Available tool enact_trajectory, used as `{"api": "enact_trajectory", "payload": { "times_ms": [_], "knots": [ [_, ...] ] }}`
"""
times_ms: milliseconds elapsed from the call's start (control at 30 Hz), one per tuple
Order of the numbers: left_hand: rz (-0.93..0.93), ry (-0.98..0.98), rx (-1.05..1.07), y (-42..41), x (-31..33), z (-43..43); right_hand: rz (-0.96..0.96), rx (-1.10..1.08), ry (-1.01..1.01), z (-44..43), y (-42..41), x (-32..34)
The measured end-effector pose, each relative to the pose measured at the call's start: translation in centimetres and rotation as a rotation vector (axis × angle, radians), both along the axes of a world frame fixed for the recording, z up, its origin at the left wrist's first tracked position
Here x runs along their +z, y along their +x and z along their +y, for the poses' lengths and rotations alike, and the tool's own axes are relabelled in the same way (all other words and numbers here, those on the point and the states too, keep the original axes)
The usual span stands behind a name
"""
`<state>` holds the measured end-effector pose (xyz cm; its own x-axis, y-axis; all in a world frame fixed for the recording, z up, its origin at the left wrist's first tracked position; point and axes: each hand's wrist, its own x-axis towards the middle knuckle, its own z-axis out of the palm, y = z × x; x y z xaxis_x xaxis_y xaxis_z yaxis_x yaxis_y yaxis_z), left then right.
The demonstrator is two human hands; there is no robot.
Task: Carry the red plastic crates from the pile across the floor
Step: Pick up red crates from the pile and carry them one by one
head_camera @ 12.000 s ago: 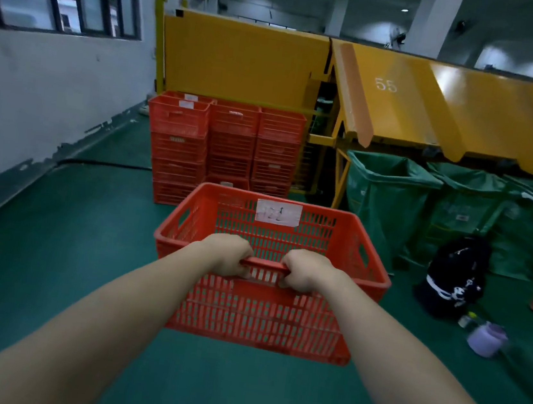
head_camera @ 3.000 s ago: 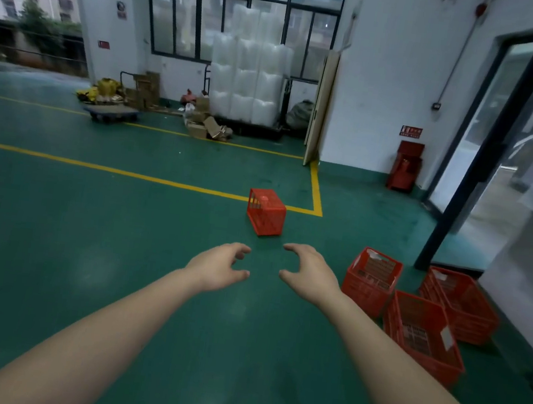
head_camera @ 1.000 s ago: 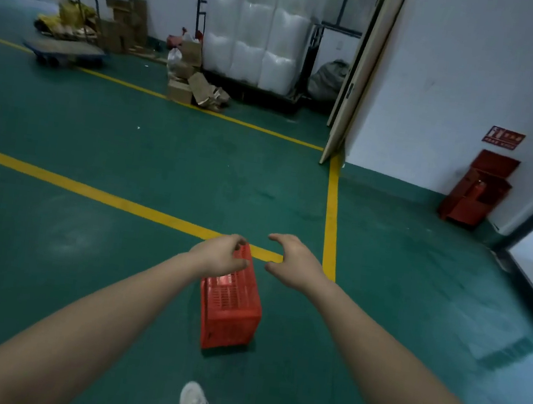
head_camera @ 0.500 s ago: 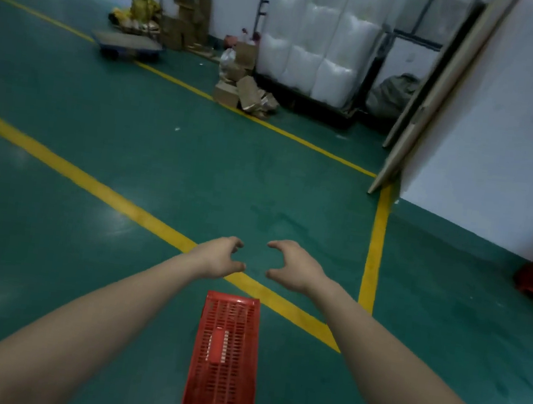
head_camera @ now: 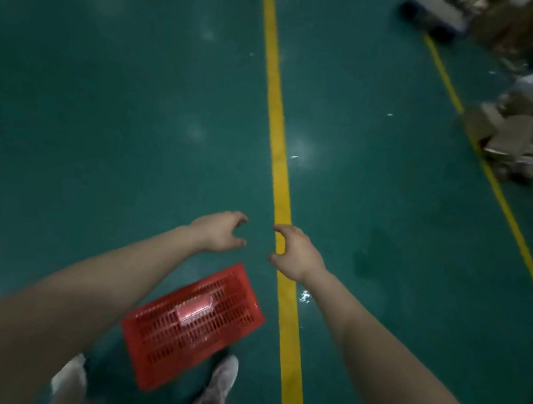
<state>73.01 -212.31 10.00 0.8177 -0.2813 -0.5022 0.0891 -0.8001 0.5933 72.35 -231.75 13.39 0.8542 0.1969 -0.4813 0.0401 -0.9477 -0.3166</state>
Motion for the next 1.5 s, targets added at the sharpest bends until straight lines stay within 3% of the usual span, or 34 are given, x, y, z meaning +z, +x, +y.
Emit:
{"api": "enact_trajectory", "payload": {
  "times_ms": [233,433,667,933,1167,1367,1500],
  "knots": [
    [0.144,0.095,0.289,-3.6,-8.1,1.5,0.166,0.262,0.024,1.8,3.2,-9.8],
    [0.262,0.112,0.389,-7.2,-18.3,2.9,0.283,0.359,0.048,4.5,2.4,-20.7],
    [0.27,0.113,0.384,-9.4,-30.9,3.1,0.312,0.429,0.026,6.4,1.4,-34.0],
    [0.217,0.276,0.275,-11.0,-42.8,3.0,0.28,0.618,-0.095,6.7,0.9,-46.2],
    [0.045,0.47,0.293,-12.7,-45.8,1.7,0.086,0.68,-0.129,6.0,-1.3,-48.7],
    [0.111,0.25,0.365,-13.7,-45.6,2.4,0.137,0.647,-0.141,6.5,-2.1,-47.6],
    [0.216,0.125,0.337,-15.3,-45.9,1.7,0.275,0.723,-0.254,6.7,-2.7,-46.9]
  ]
}}
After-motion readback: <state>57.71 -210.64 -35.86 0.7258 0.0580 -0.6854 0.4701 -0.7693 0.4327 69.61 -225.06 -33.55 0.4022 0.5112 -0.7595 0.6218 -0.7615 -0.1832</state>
